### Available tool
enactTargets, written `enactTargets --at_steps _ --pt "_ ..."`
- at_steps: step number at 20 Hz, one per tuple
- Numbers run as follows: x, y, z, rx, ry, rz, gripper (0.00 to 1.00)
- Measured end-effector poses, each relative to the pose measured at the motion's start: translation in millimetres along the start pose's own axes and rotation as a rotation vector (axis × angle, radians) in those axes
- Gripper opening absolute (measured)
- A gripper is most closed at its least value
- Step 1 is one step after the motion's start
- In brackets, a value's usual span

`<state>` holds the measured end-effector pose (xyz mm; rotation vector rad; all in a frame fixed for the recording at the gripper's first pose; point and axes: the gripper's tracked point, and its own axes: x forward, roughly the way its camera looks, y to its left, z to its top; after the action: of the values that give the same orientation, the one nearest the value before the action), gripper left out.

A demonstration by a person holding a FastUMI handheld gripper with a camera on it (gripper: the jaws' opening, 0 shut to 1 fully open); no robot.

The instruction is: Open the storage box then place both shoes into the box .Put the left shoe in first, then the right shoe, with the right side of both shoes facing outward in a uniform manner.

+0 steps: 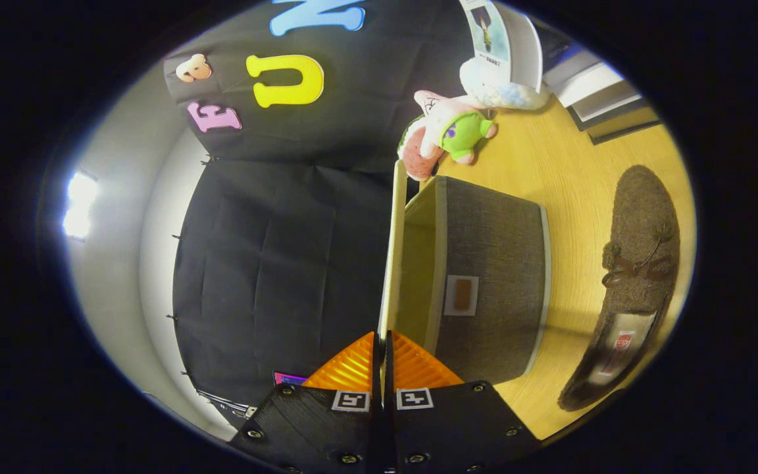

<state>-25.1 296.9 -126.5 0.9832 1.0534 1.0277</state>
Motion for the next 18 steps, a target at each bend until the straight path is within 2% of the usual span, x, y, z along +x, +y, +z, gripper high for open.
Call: enactTargets --at_steps 3,8,10,13,18 --pt "6.5 31.5 6.4 -0.058 0.003 -0.009 0.00" --pt "46.6 90.4 7.8 -0.156 0.025 -0.022 0.01" --pt "73.4 109.1 5.3 -0.195 0.041 -0.018 0.01" --pt "119.5 134.9 -3.1 -0.186 0.050 0.013 0.01" --pt "196.3 141.8 -29.4 -0.201 0.101 -0.008 0.01"
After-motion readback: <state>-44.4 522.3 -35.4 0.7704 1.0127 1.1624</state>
